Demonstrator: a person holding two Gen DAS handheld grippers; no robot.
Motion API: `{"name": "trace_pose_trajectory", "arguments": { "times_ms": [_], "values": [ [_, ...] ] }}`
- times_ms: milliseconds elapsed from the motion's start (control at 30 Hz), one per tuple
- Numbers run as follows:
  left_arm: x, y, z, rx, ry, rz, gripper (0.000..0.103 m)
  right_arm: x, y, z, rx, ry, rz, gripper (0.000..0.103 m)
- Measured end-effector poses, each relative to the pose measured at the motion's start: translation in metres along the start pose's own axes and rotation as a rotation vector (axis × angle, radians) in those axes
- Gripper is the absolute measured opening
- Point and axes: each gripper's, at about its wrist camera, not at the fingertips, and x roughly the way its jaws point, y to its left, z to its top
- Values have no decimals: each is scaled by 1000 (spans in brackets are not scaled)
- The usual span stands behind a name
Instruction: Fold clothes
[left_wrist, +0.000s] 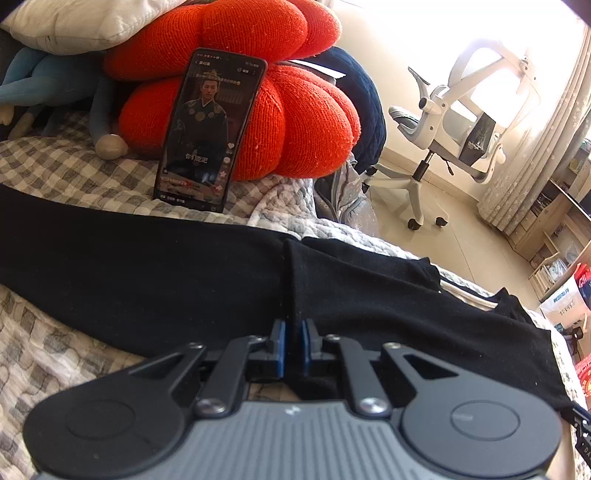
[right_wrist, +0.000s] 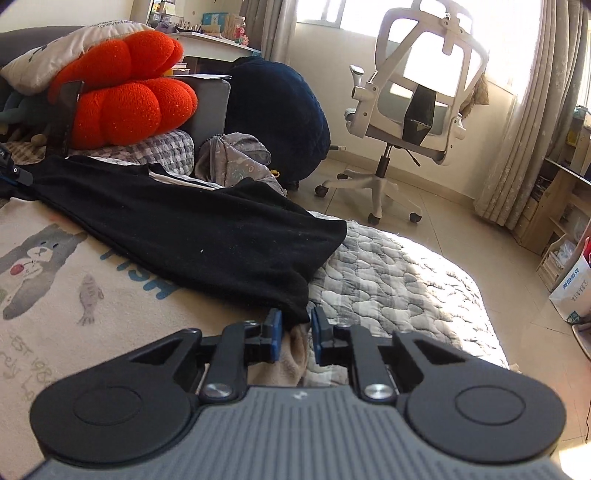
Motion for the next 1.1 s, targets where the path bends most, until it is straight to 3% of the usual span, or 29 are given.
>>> {"name": "trace_pose_trajectory", "arguments": {
  "times_ms": [267, 333, 400, 533, 667, 767, 800, 900, 1100],
  "values": [
    [-2, 5, -8, 27, 49, 26, 8, 3, -16, -7, 14, 39, -17, 10],
    [-4, 8, -7, 4, 34, -8, 13, 1, -13, -4, 17, 46, -6, 11],
    [-4, 12, -7, -22, 39, -48, 24, -4, -8, -3, 0, 35, 0, 13],
    [-2, 13, -8, -53, 40, -76, 29, -13, 11, -4, -133, -20, -57, 36],
    [-2, 10, -7, -54, 50, -70, 27, -8, 34, -10, -286, -36, -74, 36],
    [-1, 10, -4, -69, 58, -68, 19, -1, 47, -16, -390, -49, -88, 36],
    [0, 10, -4, -70, 60, -65, 15, 1, 49, -18, -416, -58, -98, 34],
    [2, 11, -1, -83, 58, -53, 10, -1, 46, -19, -445, -82, -111, 7],
    [-7, 17, 11, -138, 84, -64, 9, -17, 14, -7, -332, -107, -116, 4]
  ]
}}
